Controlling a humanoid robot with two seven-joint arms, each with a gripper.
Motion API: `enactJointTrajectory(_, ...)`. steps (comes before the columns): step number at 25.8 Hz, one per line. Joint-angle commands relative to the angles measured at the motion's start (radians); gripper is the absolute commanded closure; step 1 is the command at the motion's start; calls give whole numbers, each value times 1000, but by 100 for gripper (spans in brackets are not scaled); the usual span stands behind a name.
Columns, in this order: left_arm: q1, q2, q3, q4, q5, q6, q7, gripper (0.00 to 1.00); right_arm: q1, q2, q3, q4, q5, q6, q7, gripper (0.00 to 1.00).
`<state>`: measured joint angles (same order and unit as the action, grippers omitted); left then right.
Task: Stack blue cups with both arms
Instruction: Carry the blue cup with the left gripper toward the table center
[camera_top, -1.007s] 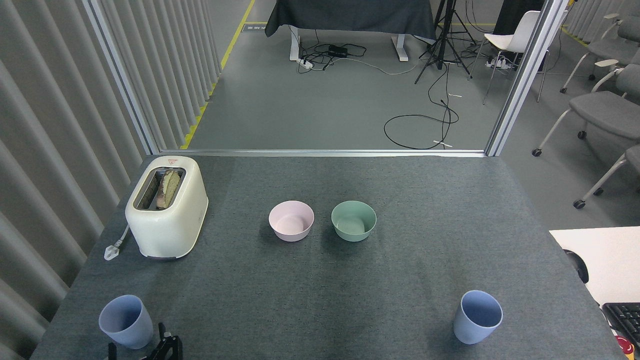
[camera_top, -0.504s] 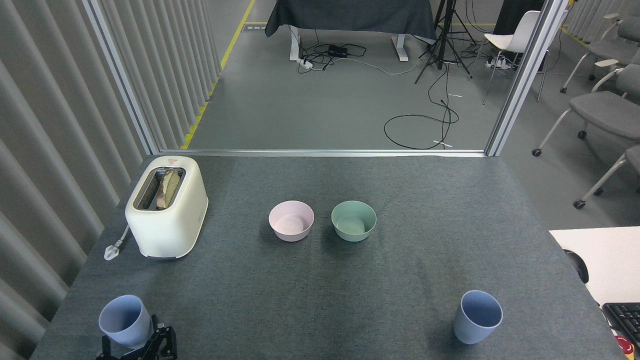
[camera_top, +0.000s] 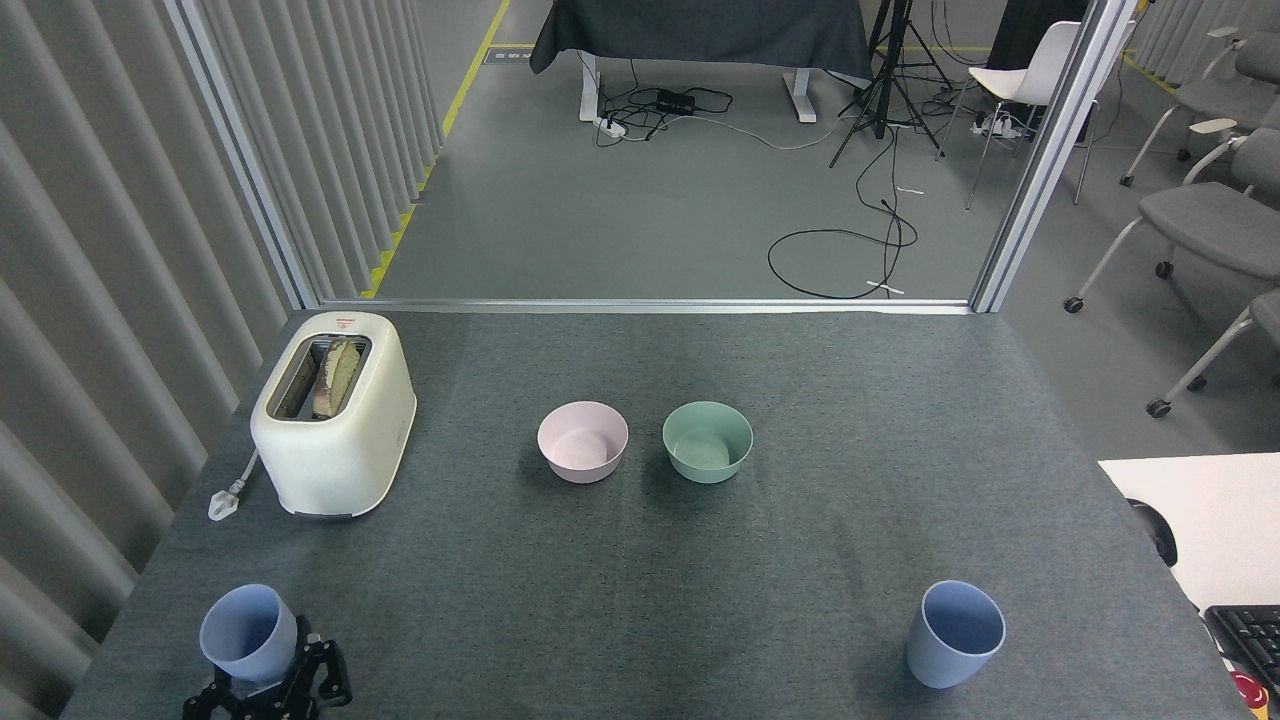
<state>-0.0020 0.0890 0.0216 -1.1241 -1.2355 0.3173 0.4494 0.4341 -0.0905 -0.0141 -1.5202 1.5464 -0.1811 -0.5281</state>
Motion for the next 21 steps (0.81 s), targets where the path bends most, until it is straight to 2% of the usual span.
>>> enactJointTrajectory(1,0,-2,-17,-60,-2,-49,0,26,0,0,0,0,0,0,0,0)
enactJointTrajectory(4,11,-8,-117,-154,-15,-122,-3,27,0,0,0,0,0,0,0,0)
enactJointTrajectory(7,13,-15,-287,-204,-32,-122,-2,27,0,0,0,0,0,0,0,0)
enactJointTrajectory(9,17,-40,-373,-210,-105,-121,-3,27,0,0,0,0,0,0,0,0)
enactJointTrajectory(12,25,-101,-451,-192,-272,-124,-3,27,0,0,0,0,0,0,0,0)
enactJointTrajectory(14,14,-149,-488,-149,-329,-124,-5,27,0,0,0,0,0,0,0,0)
enactJointTrajectory(16,-1,-186,-502,-82,-337,-127,-5,27,0,0,0,0,0,0,0,0)
enactJointTrajectory(21,-58,-193,-532,26,-338,-126,-12,29,0,0,0,0,0,0,-1,0)
